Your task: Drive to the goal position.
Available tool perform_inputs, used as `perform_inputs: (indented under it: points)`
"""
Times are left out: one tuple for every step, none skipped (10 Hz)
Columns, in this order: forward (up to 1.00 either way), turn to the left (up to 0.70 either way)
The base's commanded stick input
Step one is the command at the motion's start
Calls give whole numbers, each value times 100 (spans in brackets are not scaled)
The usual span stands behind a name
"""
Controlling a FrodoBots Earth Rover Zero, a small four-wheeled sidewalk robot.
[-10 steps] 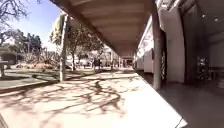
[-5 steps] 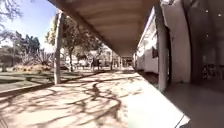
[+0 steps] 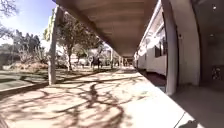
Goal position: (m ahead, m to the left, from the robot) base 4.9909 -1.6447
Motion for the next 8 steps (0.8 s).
perform_inputs:
  points:
    - [70,0]
    - [70,0]
    - [70,0]
    - [70,0]
    - [70,0]
    - [70,0]
    - [70,0]
    - [70,0]
